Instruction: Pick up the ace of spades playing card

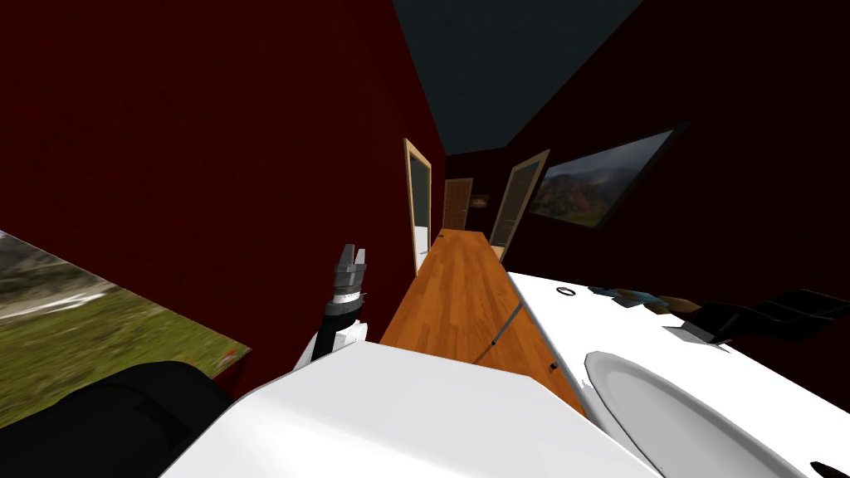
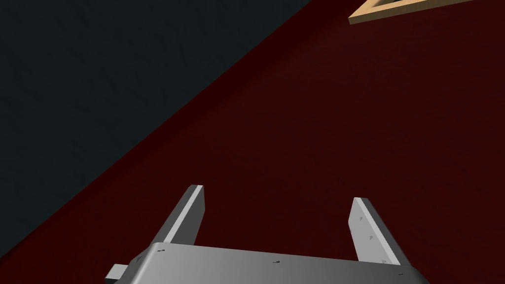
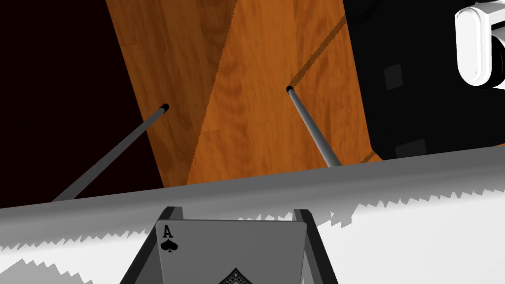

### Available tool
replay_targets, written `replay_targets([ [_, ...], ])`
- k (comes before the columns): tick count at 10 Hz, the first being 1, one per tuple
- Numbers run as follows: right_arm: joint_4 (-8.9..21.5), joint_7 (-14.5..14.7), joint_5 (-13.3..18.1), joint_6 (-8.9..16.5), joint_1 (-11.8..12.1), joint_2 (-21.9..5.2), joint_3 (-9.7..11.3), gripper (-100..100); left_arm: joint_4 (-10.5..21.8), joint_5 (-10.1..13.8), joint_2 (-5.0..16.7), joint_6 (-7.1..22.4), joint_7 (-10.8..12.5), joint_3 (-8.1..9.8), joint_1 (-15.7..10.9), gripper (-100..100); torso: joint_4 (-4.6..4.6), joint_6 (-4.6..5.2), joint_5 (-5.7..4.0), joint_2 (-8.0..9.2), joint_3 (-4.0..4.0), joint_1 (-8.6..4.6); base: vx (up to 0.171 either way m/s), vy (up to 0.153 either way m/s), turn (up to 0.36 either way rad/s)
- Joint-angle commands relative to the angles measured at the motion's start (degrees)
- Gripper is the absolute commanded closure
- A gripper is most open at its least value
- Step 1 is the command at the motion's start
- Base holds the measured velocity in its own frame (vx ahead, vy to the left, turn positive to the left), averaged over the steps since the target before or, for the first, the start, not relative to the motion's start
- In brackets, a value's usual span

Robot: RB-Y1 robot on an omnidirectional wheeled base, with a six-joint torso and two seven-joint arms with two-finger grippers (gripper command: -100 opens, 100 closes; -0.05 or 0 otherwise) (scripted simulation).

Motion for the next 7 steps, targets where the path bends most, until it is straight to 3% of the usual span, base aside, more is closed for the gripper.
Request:
replay_targets([
  [1, 0.0, 0.0, 0.0, 0.0, 0.0, 0.0, 0.0, 100, 0.0, 0.0, 0.0, 0.0, 0.0, 0.00, 0.0, 0, 0.00, 0.00, 0.00, 0.00, 0.00, 0.00, 0.000, 0.000, 0.000],
  [2, 0.0, 0.0, 0.0, 0.0, 0.0, 0.0, 0.0, 100, 0.0, 0.0, 0.0, 0.0, 0.0, 0.00, 0.0, 0, 0.00, 0.00, 0.00, 0.00, 0.00, 0.00, 0.000, 0.000, 0.000],
  [3, 0.0, 0.0, 0.0, 0.0, 0.0, 0.0, 0.0, 0, 0.0, 0.0, 0.0, 0.0, 0.0, 0.00, 0.0, 0, 0.00, 0.00, 0.00, 0.01, 0.00, 0.00, 0.000, 0.000, 0.000],
  [4, -0.9, -0.1, -1.0, -0.3, 0.9, -1.7, -0.2, 100, 0.0, 0.0, 0.0, 0.0, 0.0, 0.00, 0.0, 0, 0.00, 0.00, 0.00, 0.01, 0.00, 0.00, -0.003, 0.016, -0.061],
  [6, -1.4, -0.3, -1.9, -1.3, 1.7, -3.6, -0.3, 100, 0.0, 0.0, 0.0, 0.0, 0.0, 0.00, 0.0, 0, 0.00, 0.04, 0.06, 0.02, 0.01, 0.16, -0.006, 0.036, -0.053],
  [7, -0.1, -0.5, -1.1, -1.4, 0.7, -2.5, 0.1, 100, 0.0, 0.0, 0.0, 0.0, 0.0, 0.00, 0.0, 0, -0.01, 0.03, 0.07, 0.02, 0.01, 0.17, -0.004, 0.014, -0.010],
])
